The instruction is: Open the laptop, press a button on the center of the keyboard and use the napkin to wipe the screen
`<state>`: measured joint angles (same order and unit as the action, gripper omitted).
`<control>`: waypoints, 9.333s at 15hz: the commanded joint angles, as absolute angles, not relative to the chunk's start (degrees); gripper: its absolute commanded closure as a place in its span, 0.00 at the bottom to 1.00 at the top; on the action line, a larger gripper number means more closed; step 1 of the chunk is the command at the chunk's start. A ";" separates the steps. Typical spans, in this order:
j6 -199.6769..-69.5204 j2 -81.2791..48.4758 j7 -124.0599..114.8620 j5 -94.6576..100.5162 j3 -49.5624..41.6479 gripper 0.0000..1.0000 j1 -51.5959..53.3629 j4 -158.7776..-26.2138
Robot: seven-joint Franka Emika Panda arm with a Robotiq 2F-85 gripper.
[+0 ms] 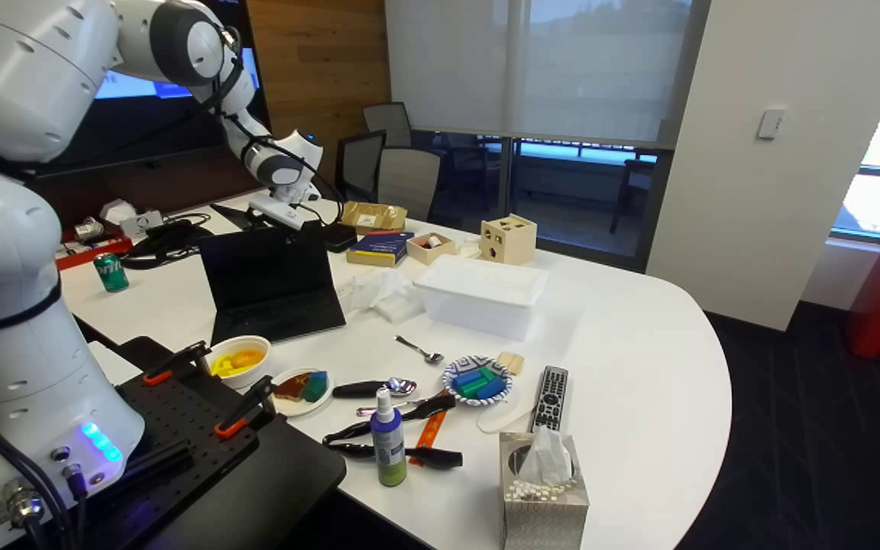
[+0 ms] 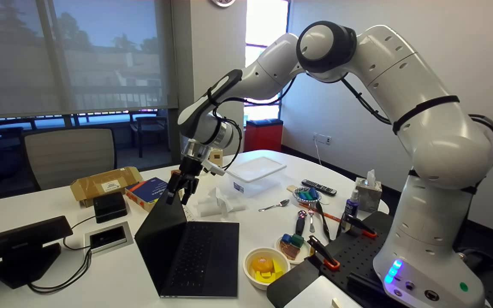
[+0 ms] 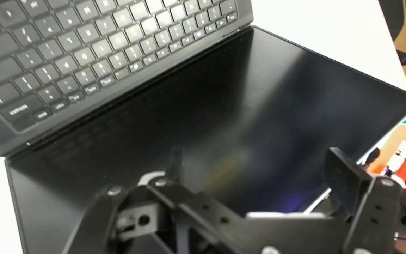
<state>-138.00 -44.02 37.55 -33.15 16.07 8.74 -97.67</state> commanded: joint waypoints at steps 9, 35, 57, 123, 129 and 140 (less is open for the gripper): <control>-153.56 -40.30 4.89 -10.56 9.46 0.82 14.82 -112.84; -147.40 -59.94 -5.37 -5.73 7.72 1.00 16.52 -95.40; -154.12 -52.81 -23.39 0.22 -9.42 0.00 20.83 -96.06; -171.92 -60.31 19.26 14.31 53.93 1.00 -24.57 -120.86; -173.98 -59.20 18.61 12.12 52.56 1.00 -23.82 -117.50; -180.89 -58.97 16.11 9.25 48.60 1.00 -23.60 -112.77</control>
<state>-178.67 -60.53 17.56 10.90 49.91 -24.48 -112.93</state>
